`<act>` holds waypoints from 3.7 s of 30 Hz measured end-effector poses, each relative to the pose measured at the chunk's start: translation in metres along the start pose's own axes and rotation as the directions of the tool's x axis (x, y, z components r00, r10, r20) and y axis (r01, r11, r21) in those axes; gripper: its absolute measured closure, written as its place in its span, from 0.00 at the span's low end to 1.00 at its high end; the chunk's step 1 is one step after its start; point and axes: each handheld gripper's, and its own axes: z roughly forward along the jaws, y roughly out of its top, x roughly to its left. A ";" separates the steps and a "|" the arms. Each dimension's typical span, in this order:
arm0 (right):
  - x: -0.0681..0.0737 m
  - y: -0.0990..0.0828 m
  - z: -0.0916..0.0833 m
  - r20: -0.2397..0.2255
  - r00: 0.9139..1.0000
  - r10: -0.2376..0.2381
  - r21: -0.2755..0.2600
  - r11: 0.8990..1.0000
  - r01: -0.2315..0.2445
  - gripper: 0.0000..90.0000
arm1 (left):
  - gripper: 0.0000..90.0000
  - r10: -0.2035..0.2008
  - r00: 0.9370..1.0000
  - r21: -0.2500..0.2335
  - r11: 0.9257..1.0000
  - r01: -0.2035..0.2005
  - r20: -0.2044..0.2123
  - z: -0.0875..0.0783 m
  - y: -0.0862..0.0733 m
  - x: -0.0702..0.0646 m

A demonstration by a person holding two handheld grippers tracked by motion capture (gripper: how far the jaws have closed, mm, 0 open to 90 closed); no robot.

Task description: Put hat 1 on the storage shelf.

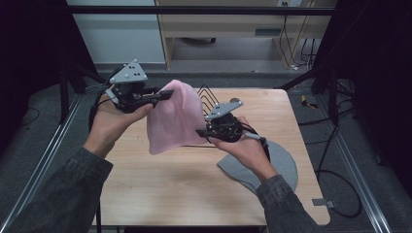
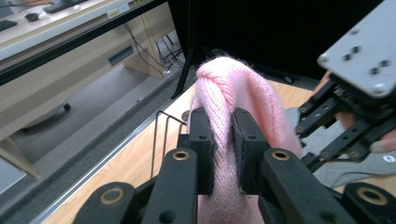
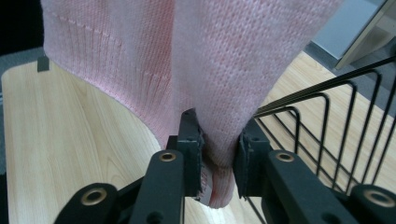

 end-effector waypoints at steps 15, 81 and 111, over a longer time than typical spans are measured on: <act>-0.043 0.042 -0.001 0.096 0.995 0.009 -0.014 1.000 -0.008 0.89 | 0.88 -0.029 1.000 -0.028 0.999 0.029 -0.004 0.014 0.025 0.052; -0.085 -0.016 0.003 0.215 0.969 0.118 -0.022 0.993 -0.116 0.88 | 0.87 -0.009 1.000 0.011 1.000 0.009 0.015 0.112 0.025 0.053; -0.071 -0.060 0.000 0.300 0.935 0.188 -0.010 0.981 -0.194 0.44 | 0.89 -0.044 0.996 0.062 0.997 0.039 0.076 0.117 -0.004 0.023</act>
